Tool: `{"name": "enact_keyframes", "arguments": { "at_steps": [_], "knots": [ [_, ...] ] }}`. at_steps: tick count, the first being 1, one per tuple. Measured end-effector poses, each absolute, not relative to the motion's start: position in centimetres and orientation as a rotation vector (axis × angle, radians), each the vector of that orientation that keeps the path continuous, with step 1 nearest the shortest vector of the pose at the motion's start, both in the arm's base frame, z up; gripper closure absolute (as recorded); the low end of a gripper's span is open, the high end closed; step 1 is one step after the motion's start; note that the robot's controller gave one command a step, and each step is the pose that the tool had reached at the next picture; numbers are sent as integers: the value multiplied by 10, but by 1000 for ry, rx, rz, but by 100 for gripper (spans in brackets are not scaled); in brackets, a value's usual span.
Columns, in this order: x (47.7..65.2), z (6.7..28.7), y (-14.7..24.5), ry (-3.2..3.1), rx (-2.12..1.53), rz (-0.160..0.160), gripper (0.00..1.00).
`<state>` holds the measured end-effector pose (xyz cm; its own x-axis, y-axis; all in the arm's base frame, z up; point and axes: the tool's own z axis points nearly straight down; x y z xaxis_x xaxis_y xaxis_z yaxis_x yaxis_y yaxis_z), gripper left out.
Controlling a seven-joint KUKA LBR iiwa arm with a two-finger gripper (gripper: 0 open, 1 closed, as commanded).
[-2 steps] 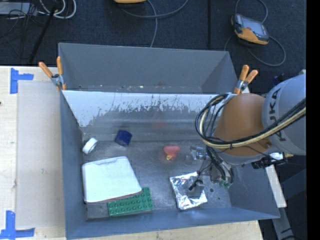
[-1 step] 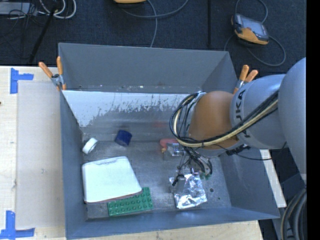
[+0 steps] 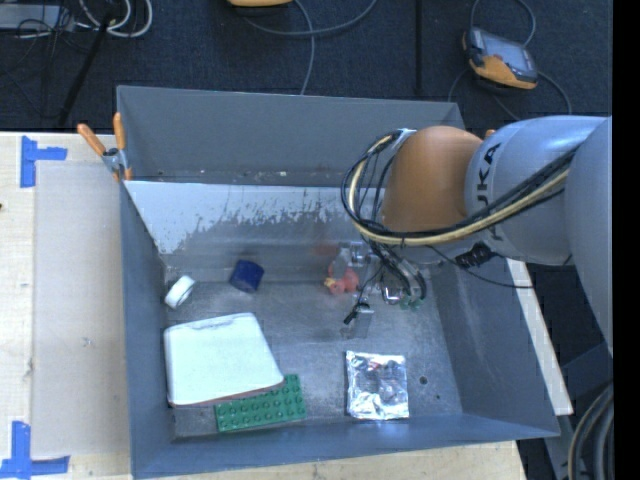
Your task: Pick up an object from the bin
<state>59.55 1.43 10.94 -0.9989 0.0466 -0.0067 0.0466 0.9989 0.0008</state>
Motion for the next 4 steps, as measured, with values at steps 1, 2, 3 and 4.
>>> {"name": "enact_keyframes", "arguments": {
  "at_steps": [1,2,3,4],
  "knots": [
    [620,88,-32,3125,205,-2,0],
    [597,69,-82,3133,260,-4,0],
    [538,69,28,3139,-191,4,0],
    [539,70,26,3138,-186,1,100]
  ]
}}
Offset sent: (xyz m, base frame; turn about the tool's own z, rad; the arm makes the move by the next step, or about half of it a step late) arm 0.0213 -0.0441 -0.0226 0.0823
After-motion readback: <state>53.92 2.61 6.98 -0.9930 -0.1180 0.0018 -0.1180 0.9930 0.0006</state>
